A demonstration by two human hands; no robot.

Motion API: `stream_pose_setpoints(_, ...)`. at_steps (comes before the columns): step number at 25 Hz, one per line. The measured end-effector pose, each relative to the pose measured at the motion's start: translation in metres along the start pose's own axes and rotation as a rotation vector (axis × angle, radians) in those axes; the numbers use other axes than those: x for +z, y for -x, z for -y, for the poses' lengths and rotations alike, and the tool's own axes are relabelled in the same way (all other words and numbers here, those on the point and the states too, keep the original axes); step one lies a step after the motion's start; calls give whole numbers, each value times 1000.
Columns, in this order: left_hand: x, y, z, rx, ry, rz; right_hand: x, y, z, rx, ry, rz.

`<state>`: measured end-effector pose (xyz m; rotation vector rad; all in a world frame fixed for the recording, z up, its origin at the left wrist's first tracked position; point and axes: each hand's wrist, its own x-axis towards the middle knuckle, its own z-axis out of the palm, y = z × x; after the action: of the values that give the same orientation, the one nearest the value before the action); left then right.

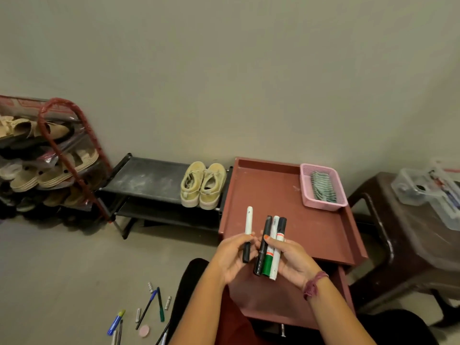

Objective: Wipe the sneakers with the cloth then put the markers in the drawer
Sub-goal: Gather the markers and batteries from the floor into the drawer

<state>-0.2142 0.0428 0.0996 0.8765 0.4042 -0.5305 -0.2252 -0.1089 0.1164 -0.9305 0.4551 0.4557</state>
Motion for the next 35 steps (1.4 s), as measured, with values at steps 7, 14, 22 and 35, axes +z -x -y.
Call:
stream_pose_setpoints(7, 41, -14, 69, -116, -168, 19, -82, 26, -5, -10, -22, -151)
stream_pose_setpoints(14, 40, -34, 121, -250, -312, -81, -135, 14, -36, 136, -50, -293)
stream_pose_setpoints(22, 26, -85, 169, -308, -468, -206, -192, -27, -51, 252, -43, -525)
stream_pose_setpoints(35, 15, -152, 220, -274, -851, -300, -259, -106, -71, 256, 346, -821)
